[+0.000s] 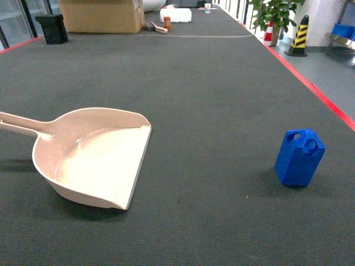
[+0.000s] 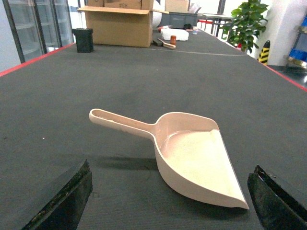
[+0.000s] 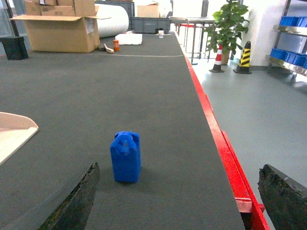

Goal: Place part in tray to right shelf

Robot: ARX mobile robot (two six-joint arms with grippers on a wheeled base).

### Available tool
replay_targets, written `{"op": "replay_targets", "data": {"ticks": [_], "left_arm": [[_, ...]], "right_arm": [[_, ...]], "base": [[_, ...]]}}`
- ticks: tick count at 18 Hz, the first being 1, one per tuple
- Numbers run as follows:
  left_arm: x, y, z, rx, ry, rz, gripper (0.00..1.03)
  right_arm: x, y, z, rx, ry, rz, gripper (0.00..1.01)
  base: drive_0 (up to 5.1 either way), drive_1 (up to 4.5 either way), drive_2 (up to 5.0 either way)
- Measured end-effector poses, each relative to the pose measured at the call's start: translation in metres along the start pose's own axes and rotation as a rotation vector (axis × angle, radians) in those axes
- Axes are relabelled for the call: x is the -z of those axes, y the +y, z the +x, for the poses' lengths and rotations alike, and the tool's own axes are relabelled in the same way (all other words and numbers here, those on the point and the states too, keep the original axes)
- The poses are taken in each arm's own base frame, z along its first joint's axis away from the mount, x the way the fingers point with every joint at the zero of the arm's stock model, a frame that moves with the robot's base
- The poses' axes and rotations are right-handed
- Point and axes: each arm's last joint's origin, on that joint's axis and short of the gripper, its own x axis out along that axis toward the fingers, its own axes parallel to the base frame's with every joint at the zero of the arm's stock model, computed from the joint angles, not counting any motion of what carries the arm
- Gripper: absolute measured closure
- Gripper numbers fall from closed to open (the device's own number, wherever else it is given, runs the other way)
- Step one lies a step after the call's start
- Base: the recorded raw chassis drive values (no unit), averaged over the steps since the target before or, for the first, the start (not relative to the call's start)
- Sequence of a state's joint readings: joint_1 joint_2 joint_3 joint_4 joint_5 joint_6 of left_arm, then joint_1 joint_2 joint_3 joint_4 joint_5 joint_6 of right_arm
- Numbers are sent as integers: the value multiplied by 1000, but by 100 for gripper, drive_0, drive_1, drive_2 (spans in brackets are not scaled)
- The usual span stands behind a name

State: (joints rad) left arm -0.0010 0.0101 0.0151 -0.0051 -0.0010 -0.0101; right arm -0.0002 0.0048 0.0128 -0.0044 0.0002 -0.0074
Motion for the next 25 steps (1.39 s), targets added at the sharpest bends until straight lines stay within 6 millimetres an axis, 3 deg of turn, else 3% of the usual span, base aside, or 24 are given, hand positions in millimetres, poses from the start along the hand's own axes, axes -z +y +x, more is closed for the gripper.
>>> {"op": "replay_targets", "data": {"ticks": [25], "left_arm": [[0,0,0,0,0,0,5]], "right_arm": [[0,0,0,0,0,0,3]], "base": [[0,0,0]]}}
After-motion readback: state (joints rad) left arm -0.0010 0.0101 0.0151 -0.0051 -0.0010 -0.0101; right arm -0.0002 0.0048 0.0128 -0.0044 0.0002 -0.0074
